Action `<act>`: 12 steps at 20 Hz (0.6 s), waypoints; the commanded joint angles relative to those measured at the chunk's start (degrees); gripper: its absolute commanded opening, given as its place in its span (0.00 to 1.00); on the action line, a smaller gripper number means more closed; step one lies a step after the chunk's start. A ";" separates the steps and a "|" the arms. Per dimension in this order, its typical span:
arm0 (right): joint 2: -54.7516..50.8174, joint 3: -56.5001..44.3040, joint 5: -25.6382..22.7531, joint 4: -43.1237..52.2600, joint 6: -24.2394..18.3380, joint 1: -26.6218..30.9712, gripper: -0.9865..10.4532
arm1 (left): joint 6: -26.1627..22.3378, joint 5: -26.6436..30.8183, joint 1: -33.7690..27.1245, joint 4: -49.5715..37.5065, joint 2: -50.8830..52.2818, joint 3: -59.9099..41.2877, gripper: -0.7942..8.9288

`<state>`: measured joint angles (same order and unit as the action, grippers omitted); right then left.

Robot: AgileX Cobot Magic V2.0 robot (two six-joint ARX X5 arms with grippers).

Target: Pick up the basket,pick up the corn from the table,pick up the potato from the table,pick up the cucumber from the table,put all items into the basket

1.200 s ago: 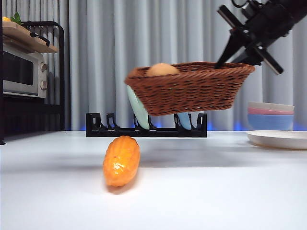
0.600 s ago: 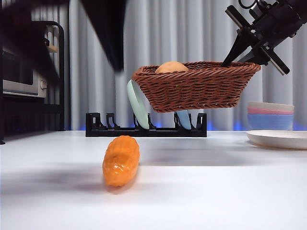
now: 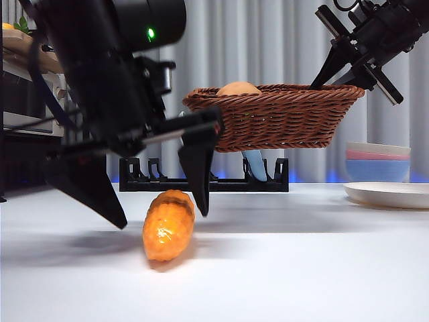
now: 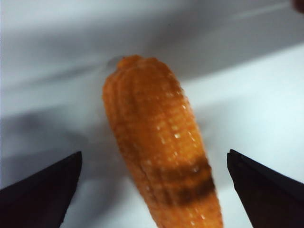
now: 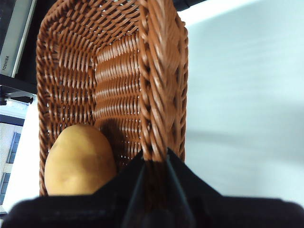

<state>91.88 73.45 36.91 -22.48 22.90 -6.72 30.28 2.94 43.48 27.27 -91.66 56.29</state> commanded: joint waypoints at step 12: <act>0.07 0.28 0.55 0.98 0.15 -0.15 0.08 | -12.52 1.44 -0.26 15.21 13.38 -0.39 0.07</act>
<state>91.88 73.45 36.86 -22.50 22.87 -6.76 19.20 4.14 43.24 42.02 -80.27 56.23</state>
